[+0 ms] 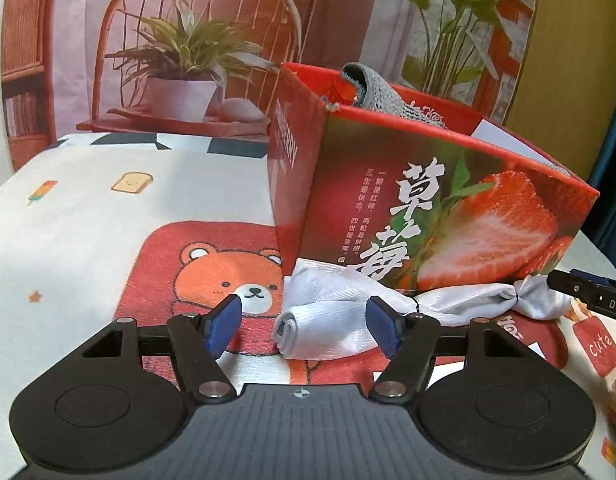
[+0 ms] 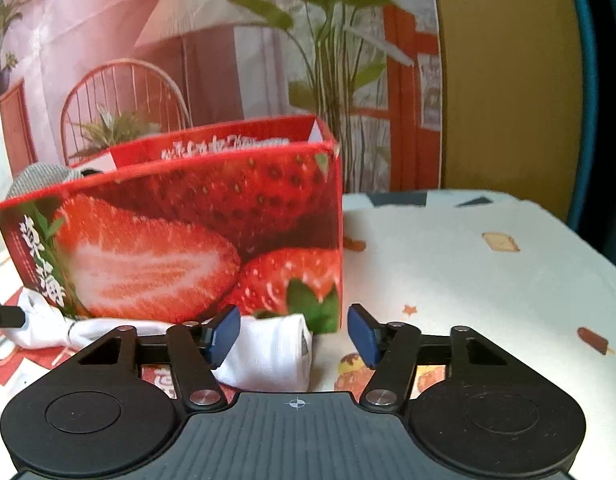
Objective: Organize soft objects
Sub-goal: 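Move both tools down to the white cloth beside the box, then close the left gripper on the white cloth while the right gripper grasps it too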
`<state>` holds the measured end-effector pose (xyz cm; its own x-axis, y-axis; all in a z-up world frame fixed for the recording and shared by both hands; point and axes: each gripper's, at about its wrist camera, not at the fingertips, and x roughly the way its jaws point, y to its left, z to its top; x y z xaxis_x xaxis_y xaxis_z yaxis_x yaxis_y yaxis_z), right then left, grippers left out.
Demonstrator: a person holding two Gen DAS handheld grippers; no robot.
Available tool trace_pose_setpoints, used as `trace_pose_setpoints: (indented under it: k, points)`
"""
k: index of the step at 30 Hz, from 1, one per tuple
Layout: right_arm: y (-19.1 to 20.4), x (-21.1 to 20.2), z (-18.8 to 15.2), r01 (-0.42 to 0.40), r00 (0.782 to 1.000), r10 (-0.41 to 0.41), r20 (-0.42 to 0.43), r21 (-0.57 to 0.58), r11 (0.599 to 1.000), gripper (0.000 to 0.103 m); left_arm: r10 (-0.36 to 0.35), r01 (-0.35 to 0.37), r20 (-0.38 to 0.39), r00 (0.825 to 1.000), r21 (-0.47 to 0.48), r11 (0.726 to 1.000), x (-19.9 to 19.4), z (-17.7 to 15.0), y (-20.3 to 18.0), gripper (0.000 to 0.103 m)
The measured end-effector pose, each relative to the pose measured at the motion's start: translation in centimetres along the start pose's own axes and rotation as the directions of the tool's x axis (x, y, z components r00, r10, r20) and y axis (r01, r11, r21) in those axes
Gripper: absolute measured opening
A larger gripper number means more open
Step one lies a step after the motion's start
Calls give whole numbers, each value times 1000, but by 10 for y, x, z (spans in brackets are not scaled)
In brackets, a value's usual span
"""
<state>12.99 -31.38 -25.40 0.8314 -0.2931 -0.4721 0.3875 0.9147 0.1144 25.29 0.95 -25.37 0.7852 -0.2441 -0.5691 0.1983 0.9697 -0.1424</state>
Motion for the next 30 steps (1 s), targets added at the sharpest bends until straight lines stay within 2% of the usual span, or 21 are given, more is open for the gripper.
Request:
trace_pose_setpoints:
  k: [7,13,20,24,30]
  points:
    - [12,-1,-3,-21,1000,21,2,-71,997,49,-21,21,2,1000,18,1000,4,-7,-5,67]
    - [29,5,-3,-16,999,11,-32,-163,986,49,-37,37,3,999,-25,999,4,-11,0,67]
    - [24,17,0,-52,993,37,-113,-134,990,52,-25,25,2,1000,-12,1000,5,-11,-3,66]
    - [21,20,0,-67,991,53,-124,-111,992,51,-17,17,3,1000,-10,1000,5,-11,-4,64]
    - [23,17,-1,-81,991,67,-114,-123,989,41,-11,11,3,1000,-1,1000,4,-11,-7,54]
